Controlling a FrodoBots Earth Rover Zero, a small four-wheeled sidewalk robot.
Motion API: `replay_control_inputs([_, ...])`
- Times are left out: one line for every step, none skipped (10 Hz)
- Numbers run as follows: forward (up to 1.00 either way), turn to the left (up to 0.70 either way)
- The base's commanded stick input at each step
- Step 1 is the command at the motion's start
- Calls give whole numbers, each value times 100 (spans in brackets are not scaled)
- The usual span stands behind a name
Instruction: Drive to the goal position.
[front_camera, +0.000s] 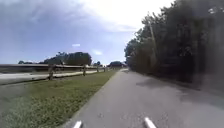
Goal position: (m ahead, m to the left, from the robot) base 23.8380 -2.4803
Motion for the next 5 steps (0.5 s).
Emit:
replay_control_inputs([50,0])
replay_control_inputs([50,0])
replay_control_inputs([50,0])
replay_control_inputs([50,0])
replay_control_inputs([50,0])
